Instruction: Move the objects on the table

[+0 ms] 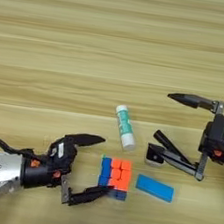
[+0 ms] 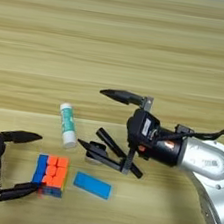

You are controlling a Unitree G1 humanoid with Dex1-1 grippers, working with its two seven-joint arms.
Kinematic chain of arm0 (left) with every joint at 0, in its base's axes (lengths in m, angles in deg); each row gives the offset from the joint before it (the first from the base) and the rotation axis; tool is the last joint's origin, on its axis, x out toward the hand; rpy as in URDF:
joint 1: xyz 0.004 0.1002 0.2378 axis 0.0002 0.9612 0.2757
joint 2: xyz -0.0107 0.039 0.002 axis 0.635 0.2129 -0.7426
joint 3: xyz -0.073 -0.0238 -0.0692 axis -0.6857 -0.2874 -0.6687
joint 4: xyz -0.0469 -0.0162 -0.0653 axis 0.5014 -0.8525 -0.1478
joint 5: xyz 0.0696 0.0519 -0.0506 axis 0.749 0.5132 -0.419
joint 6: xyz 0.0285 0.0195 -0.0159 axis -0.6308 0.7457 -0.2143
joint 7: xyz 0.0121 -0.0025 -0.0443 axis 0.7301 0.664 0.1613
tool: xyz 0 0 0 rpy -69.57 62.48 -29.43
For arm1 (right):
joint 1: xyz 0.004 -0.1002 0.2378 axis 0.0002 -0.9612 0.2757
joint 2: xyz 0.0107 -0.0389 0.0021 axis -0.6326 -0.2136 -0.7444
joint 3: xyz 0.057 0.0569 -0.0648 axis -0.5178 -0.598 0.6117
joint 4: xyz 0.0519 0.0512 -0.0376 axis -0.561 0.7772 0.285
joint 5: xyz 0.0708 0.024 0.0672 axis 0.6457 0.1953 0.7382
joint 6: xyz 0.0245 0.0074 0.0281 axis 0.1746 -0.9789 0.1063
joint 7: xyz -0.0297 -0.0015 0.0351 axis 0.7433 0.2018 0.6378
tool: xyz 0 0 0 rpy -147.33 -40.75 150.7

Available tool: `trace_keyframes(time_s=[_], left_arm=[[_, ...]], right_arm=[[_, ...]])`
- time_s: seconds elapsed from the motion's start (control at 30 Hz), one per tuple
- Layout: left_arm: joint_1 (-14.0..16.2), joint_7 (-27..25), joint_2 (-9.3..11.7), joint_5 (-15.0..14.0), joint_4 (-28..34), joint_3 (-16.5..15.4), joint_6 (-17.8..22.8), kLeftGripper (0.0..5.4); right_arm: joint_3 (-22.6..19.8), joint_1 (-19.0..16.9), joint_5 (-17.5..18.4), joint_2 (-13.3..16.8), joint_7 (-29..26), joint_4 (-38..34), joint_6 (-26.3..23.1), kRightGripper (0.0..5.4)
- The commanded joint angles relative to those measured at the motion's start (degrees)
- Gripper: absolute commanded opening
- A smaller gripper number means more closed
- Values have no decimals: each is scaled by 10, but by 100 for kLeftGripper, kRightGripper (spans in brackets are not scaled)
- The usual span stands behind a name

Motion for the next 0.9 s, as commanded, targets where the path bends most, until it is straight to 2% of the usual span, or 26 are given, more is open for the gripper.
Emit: trace_keyframes(time_s=[0.03, 0.13, 0.37, 0.67, 0.8, 0.9], left_arm=[[17, -11, 22, -45, 36, -36, 19, 537], [15, -6, 22, -66, 53, -57, 24, 537], [6, 4, 17, -77, 62, -79, 28, 537], [-8, 12, 14, -80, 63, -84, 32, 537], [-14, 14, 16, -80, 63, -85, 33, 537], [-17, 14, 17, -82, 63, -88, 34, 537]], right_arm=[[1, 8, 3, -2, 5, -6, -5, 540], [3, 10, 4, -6, 7, -6, -5, 540], [17, -4, 5, -13, 13, -7, -6, 540], [100, -35, -20, -48, 22, 0, -6, 540], [154, -39, -61, -73, 34, 36, 2, 540], [178, -36, -80, -84, 35, 58, 6, 540]])
